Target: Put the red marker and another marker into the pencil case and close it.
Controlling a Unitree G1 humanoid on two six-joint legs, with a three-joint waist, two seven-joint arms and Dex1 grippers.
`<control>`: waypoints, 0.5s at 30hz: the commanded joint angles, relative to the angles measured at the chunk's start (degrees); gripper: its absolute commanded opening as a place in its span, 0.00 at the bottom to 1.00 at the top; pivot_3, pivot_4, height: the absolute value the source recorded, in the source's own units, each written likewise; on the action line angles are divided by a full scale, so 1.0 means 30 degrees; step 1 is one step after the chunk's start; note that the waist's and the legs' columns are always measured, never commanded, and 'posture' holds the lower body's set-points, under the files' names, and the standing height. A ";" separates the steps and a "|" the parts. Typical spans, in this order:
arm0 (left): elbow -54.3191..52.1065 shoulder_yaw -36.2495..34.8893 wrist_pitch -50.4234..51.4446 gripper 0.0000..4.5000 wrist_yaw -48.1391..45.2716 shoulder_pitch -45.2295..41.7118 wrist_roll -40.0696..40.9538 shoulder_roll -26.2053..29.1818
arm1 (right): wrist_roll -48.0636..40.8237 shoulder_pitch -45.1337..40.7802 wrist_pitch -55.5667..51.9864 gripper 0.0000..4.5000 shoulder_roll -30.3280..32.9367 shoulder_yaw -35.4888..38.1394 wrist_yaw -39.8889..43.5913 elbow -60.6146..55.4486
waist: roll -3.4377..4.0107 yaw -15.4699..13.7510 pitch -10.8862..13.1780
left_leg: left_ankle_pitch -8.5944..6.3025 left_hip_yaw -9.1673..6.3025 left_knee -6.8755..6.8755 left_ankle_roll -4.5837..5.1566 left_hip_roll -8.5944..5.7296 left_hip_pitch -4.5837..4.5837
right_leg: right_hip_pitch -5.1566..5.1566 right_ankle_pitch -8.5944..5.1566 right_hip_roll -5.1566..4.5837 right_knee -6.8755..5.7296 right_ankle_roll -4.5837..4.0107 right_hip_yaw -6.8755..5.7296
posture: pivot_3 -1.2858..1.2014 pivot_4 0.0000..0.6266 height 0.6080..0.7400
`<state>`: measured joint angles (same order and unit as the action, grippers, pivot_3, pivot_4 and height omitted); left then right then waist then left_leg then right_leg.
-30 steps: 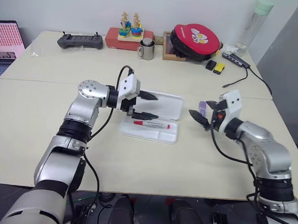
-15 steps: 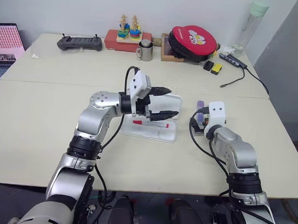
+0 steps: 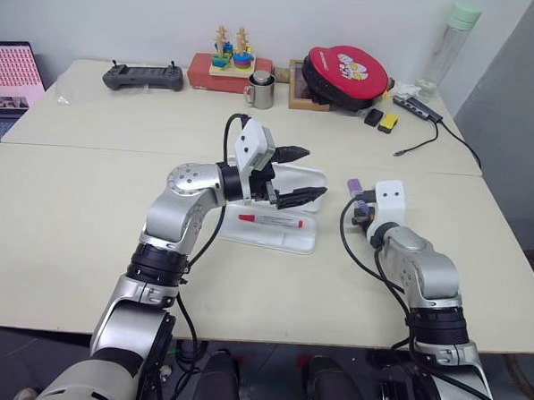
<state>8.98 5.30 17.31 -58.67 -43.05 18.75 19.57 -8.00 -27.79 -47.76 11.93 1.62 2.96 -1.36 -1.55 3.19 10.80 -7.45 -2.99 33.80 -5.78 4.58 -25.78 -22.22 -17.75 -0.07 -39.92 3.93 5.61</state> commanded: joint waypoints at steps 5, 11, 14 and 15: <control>-0.1522 -0.2508 0.1535 1.00 -0.0967 0.1610 0.1779 0.3401 | -0.1449 -0.2689 0.4980 0.24 0.0966 0.0435 0.3714 -0.2710 | 0.0039 0.0364 0.0019 | 0.0000 0.0009 -0.0021 0.0001 0.0010 0.0006 | -0.0021 -0.0009 0.0010 -0.0004 0.0010 0.0016 | 0.52 0.24 1.00; -0.2628 -0.4821 0.2029 1.00 -0.1496 0.5450 0.2239 0.6835 | -0.2759 -0.4445 0.5223 0.24 0.1913 -0.3174 1.0102 -0.2570 | 0.0043 0.0546 0.0024 | -0.0004 -0.0013 -0.0070 0.0002 0.0020 0.0004 | -0.0028 -0.0011 0.0010 -0.0007 -0.0068 -0.0025 | 0.52 0.24 1.00; -0.2749 -0.5809 0.2377 1.00 -0.1933 0.6739 0.2562 0.8388 | -0.2067 -0.5281 0.3978 0.24 0.1943 -0.5108 1.1062 -0.1192 | 0.0043 0.0420 0.0025 | -0.0005 -0.0013 -0.0069 0.0000 0.0015 0.0002 | -0.0022 -0.0023 0.0000 0.0001 -0.0050 -0.0030 | 0.52 0.24 1.00; -0.2815 -0.6324 0.2484 1.00 -0.2353 0.7624 0.2633 0.9179 | -0.1971 -0.5523 0.3932 0.24 0.1765 -0.6095 1.1791 -0.0980 | 0.0042 0.0306 0.0024 | -0.0005 -0.0008 -0.0067 0.0000 0.0017 0.0002 | -0.0026 -0.0030 -0.0003 0.0015 -0.0048 -0.0029 | 0.52 0.24 1.00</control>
<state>2.84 -10.80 24.51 -63.88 -21.88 25.08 44.55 -14.49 -42.75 -35.48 17.47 -13.70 35.43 -4.31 -1.42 4.11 10.88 -7.47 -3.02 33.63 -5.78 4.63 -25.78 -22.30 -17.87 -0.09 -39.88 3.79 5.51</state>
